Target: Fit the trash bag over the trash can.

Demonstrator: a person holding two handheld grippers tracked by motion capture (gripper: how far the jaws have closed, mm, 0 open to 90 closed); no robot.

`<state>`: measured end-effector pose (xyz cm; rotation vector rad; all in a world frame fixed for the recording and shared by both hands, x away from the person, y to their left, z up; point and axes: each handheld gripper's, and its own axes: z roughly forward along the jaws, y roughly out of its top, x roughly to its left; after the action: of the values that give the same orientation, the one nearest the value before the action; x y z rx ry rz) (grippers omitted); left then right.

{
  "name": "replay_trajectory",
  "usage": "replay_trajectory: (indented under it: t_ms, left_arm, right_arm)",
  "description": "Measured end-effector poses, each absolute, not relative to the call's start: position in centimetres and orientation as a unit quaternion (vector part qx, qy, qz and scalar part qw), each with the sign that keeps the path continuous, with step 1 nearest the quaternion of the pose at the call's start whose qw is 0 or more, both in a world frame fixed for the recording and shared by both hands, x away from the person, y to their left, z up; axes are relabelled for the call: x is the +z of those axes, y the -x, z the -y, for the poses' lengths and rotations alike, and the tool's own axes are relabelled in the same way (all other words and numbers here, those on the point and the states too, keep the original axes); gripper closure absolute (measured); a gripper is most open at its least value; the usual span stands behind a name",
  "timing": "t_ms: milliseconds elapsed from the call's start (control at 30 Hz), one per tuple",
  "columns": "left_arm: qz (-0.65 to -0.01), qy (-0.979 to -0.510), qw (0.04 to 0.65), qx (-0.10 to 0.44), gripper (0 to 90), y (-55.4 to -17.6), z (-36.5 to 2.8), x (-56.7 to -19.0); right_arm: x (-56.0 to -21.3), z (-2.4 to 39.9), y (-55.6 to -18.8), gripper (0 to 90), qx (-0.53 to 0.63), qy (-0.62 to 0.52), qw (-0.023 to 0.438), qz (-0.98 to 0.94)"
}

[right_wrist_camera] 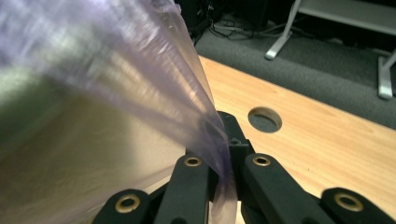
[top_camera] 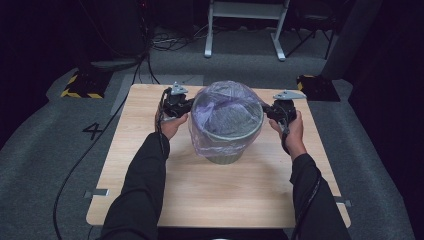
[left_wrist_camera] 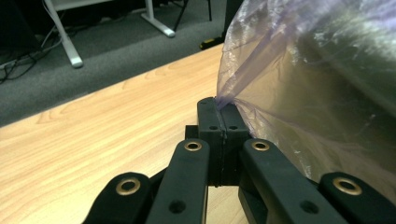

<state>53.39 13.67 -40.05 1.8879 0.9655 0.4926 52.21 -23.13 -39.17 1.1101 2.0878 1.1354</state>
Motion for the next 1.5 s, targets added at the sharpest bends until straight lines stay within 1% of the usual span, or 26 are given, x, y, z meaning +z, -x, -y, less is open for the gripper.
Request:
replay_trajectory:
  t_ms: [100,133,333,433,600,633,867,1000,1067,1100,1133,1167,1200,1233,1267,1300,1333,1367,1433,1467,1500]
  left_arm:
    - [-0.397,-0.772,0.457,0.195,89.9,-53.6,-13.8,-40.5]
    - [-0.397,-0.774,0.454,0.193,89.9,-53.6,-13.9,-40.7]
    - [-0.399,-0.780,0.447,0.182,89.9,-53.3,-14.1,-41.4]
    - [-0.399,-0.777,0.453,0.178,89.9,-53.0,-14.4,-41.6]
    - [-0.409,-0.785,0.431,0.176,89.9,-53.0,-14.8,-42.5]
    - [-0.409,-0.786,0.432,0.168,89.9,-53.0,-15.0,-42.9]
    - [-0.405,-0.796,0.419,0.164,89.9,-52.5,-15.5,-44.1]
    - [-0.408,-0.802,0.402,0.168,89.9,-52.2,-15.8,-45.1]
    - [-0.411,-0.794,0.415,0.166,89.9,-52.0,-16.2,-45.2]
    - [-0.410,-0.791,0.422,0.165,89.9,-51.8,-16.4,-45.1]
    - [-0.404,-0.784,0.437,0.175,89.6,-51.1,-16.6,-44.7]
    - [-0.404,-0.784,0.437,0.175,86.8,-51.1,-16.6,-44.7]
    - [-0.400,-0.782,0.444,0.179,86.8,-50.7,-16.8,-44.5]
    - [-0.396,-0.781,0.448,0.181,81.8,-50.4,-16.9,-44.3]
    - [-0.389,-0.776,0.460,0.189,74.5,-49.4,-17.4,-43.9]
    - [-0.381,-0.776,0.465,0.190,72.9,-49.0,-17.7,-43.7]
    - [-0.379,-0.774,0.470,0.193,69.6,-48.6,-17.9,-43.5]
    - [-0.381,-0.771,0.472,0.195,64.3,-48.1,-18.2,-43.3]
    - [-0.372,-0.768,0.483,0.196,59.9,-47.1,-18.9,-42.8]
    - [-0.372,-0.768,0.483,0.196,55.7,-47.1,-18.9,-42.8]
    - [-0.370,-0.765,0.489,0.196,55.7,-46.6,-19.1,-42.7]
  right_arm:
    - [-39.9,23.2,-52.6,90.0,0.404,-0.415,0.250,-0.776]
    - [-40.5,23.3,-52.7,90.0,0.404,-0.420,0.240,-0.776]
    - [-42.1,23.6,-52.3,90.0,0.399,-0.422,0.225,-0.782]
    - [-42.3,23.6,-52.0,90.0,0.403,-0.417,0.224,-0.783]
    - [-42.7,23.4,-51.8,90.0,0.394,-0.414,0.227,-0.788]
    - [-43.0,23.6,-51.9,90.0,0.397,-0.420,0.222,-0.785]
    - [-44.4,24.1,-51.6,90.0,0.396,-0.422,0.207,-0.789]
    - [-44.9,24.2,-51.3,89.8,0.391,-0.421,0.209,-0.792]
    - [-45.1,24.3,-51.1,89.0,0.392,-0.419,0.212,-0.791]
    - [-45.2,24.4,-51.0,87.2,0.393,-0.420,0.212,-0.790]
    - [-45.0,24.6,-50.8,80.7,0.394,-0.417,0.222,-0.788]
    - [-45.0,24.6,-50.8,80.7,0.394,-0.417,0.222,-0.788]
    - [-44.9,24.6,-50.7,77.4,0.396,-0.414,0.226,-0.788]
    - [-44.7,24.8,-50.5,73.1,0.400,-0.413,0.234,-0.784]
    - [-44.3,25.2,-50.1,65.2,0.406,-0.409,0.247,-0.779]
    - [-44.1,25.3,-49.9,62.3,0.407,-0.404,0.252,-0.779]
    - [-44.0,25.5,-49.7,58.8,0.405,-0.402,0.258,-0.780]
    - [-43.9,25.7,-49.5,55.8,0.403,-0.399,0.261,-0.781]
    - [-43.6,26.1,-49.1,49.5,0.404,-0.391,0.261,-0.785]
    - [-43.5,26.3,-48.8,46.4,0.406,-0.387,0.264,-0.785]
    - [-43.5,26.3,-48.8,46.4,0.406,-0.387,0.264,-0.785]
